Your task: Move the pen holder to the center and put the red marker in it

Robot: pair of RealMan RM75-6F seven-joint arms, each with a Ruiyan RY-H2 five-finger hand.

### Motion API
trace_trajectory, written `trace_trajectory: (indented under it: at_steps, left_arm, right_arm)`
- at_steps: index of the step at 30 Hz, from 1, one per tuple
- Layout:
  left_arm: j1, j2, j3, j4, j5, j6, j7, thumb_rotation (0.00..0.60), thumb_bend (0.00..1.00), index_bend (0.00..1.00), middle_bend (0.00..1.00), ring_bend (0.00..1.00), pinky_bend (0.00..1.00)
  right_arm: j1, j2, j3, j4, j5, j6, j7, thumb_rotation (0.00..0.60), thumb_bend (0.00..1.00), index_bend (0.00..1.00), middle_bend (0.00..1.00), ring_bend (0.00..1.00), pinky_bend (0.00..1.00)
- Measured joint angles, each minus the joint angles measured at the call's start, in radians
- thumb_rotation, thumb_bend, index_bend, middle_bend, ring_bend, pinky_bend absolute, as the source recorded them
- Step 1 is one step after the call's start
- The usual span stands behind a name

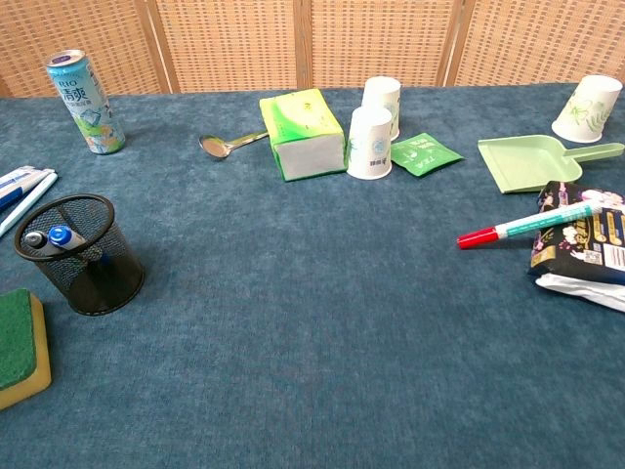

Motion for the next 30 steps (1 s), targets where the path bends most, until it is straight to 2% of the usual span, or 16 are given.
trace_trajectory:
  at_steps: [18,23,30]
  left_arm:
    - [-0.013,0.004,0.007,0.003,0.003,-0.032,0.008,0.6,0.01,0.0,0.0,0.0,0.0]
    - [-0.041,0.021,0.021,0.015,0.03,-0.085,-0.009,0.6,0.01,0.0,0.0,0.0,0.0]
    - [-0.094,0.011,0.014,0.025,0.021,-0.162,0.018,0.6,0.01,0.0,0.0,0.0,0.0]
  right_arm:
    - [-0.004,0.009,0.002,-0.005,0.006,0.001,0.023,0.6,0.0,0.07,0.0,0.0,0.0]
    - [-0.004,0.012,0.002,-0.008,0.008,0.001,0.032,0.6,0.0,0.07,0.0,0.0,0.0]
    - [-0.005,0.016,0.005,-0.008,0.019,-0.003,0.046,0.6,0.0,0.07,0.0,0.0,0.0]
